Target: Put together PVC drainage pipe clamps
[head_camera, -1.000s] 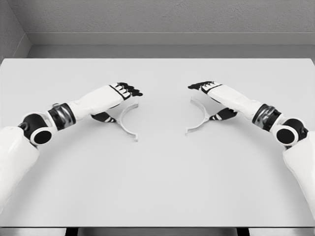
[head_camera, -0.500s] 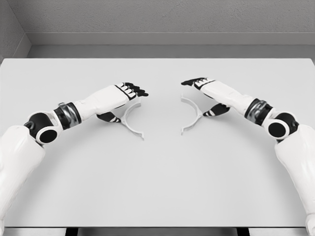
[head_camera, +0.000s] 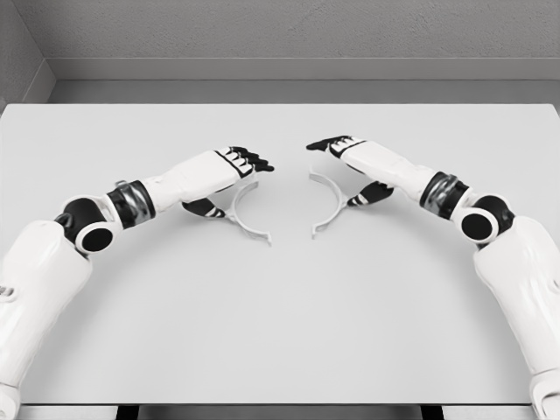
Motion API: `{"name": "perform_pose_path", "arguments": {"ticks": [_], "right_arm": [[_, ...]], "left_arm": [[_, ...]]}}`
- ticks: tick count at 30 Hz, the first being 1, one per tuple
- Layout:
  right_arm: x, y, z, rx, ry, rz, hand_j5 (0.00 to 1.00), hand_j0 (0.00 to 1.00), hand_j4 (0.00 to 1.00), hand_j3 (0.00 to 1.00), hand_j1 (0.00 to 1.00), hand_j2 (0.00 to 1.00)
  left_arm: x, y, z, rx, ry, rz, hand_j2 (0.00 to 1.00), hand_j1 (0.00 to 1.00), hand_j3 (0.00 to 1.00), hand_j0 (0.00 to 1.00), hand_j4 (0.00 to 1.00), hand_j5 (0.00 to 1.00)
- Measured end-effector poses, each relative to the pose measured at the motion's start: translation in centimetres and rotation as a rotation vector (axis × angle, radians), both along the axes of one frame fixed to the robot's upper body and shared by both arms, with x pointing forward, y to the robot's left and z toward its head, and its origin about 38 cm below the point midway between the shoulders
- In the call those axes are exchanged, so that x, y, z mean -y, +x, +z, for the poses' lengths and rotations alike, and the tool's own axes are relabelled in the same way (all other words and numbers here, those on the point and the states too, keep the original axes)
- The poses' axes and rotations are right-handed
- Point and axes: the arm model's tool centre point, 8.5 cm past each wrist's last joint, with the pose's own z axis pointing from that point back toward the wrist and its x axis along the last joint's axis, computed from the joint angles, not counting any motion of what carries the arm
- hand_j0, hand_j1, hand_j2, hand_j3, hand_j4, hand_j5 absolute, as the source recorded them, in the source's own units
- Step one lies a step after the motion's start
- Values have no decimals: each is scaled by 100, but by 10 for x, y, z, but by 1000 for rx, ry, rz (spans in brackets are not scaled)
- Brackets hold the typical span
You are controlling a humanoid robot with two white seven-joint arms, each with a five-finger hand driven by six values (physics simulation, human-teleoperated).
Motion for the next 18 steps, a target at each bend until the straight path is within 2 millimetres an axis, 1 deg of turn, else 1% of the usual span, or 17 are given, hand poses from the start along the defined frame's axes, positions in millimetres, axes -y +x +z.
{"name": "perform_pose_path", "arguments": {"ticks": [7, 14, 16, 18], "right_arm": [[-4, 3, 0, -4, 0, 2, 100, 100, 100, 100, 100, 100], [-18, 6, -2, -10, 0, 21, 100, 100, 100, 100, 100, 100], [-17, 6, -2, -10, 0, 20, 100, 100, 100, 100, 100, 100], [-9, 8, 2, -2, -6, 9, 100, 100, 100, 100, 100, 100]], "left_arm": [[6, 1, 0, -1, -6, -4, 100, 100, 100, 100, 100, 100], [9, 2, 1, 1, -10, -7, 100, 100, 100, 100, 100, 100], [9, 2, 1, 1, -11, -7, 100, 100, 100, 100, 100, 100], [10, 2, 1, 2, -13, -8, 100, 100, 100, 100, 100, 100]]}}
